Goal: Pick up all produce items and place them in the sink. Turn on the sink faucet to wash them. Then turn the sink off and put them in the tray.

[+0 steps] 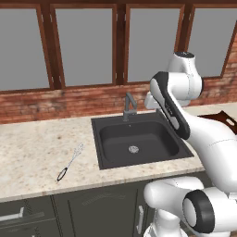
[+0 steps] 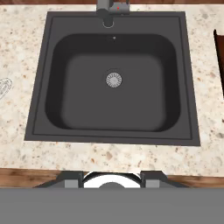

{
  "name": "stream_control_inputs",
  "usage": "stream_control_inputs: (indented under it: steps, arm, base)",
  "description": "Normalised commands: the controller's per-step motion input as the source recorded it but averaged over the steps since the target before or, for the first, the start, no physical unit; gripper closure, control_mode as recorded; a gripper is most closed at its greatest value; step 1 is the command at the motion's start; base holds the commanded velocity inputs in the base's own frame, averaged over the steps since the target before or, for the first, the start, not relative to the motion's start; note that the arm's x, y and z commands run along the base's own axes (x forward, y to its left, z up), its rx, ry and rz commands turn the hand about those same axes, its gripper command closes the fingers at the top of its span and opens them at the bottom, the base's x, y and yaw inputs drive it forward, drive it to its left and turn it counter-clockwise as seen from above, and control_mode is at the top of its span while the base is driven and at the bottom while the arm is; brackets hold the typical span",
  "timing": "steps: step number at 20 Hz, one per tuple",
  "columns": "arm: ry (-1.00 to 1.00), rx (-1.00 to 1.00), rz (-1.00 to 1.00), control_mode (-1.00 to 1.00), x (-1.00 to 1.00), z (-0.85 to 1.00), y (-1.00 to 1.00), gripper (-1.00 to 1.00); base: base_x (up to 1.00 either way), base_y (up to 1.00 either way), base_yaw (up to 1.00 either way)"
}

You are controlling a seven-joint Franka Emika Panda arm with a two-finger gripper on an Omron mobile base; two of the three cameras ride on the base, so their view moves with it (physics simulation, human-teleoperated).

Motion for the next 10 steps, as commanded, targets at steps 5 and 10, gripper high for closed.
stream_control_inputs:
  steps: [5, 10]
  arm:
    - [0.00, 0.01, 0.00, -1.00, 0.00, 0.00, -0.03, -1.00]
    - [-0.02, 0.01, 0.00, -1.00, 0.00, 0.00, -0.34, -1.00]
  base:
    - [0.00, 0.00, 0.00]
    - [0.00, 0.00, 0.00]
